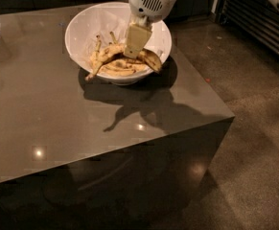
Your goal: Pick banana from white bowl
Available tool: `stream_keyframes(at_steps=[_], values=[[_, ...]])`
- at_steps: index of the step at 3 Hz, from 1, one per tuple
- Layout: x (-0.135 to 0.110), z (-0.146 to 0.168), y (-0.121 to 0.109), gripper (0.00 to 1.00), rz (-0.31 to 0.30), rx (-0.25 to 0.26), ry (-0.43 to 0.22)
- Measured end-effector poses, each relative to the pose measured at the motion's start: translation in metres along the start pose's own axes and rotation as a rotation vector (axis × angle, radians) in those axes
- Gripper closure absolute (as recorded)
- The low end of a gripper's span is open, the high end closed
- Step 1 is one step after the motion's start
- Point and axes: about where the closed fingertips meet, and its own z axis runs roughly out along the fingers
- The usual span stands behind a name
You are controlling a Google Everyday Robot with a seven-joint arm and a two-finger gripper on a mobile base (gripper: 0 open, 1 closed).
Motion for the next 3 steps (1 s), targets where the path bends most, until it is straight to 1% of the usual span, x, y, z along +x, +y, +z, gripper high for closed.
stream_keyframes(at_steps=[1,2,3], values=[[0.0,0.0,0.0,1.0,0.0,0.0,0.0],[0.006,-0.012,0.034,1.0,0.025,-0.046,0.014],[0.015,-0.025,0.076,1.0,0.075,-0.09,0.024]])
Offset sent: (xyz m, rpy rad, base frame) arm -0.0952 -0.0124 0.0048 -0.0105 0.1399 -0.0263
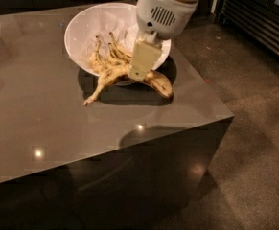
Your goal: Pick banana from white bowl
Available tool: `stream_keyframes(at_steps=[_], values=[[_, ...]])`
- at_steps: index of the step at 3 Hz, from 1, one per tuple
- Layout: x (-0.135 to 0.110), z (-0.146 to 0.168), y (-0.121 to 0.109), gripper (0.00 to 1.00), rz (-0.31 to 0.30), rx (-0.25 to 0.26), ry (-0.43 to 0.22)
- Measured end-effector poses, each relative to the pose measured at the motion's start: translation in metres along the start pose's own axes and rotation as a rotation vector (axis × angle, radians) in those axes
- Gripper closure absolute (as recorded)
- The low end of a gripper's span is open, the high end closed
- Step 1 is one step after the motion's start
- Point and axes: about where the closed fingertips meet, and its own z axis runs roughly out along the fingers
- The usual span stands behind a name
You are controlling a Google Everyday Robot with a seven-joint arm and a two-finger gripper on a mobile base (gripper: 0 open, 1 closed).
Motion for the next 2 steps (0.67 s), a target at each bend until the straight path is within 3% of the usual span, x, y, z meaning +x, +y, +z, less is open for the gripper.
stream_keyframes(at_steps=[1,2], values=[[0.0085,-0.0036,0.0248,1.0,0.034,-0.03,0.009],[0.0086,-0.0034,0.0252,1.0,0.035,-0.03,0.009]])
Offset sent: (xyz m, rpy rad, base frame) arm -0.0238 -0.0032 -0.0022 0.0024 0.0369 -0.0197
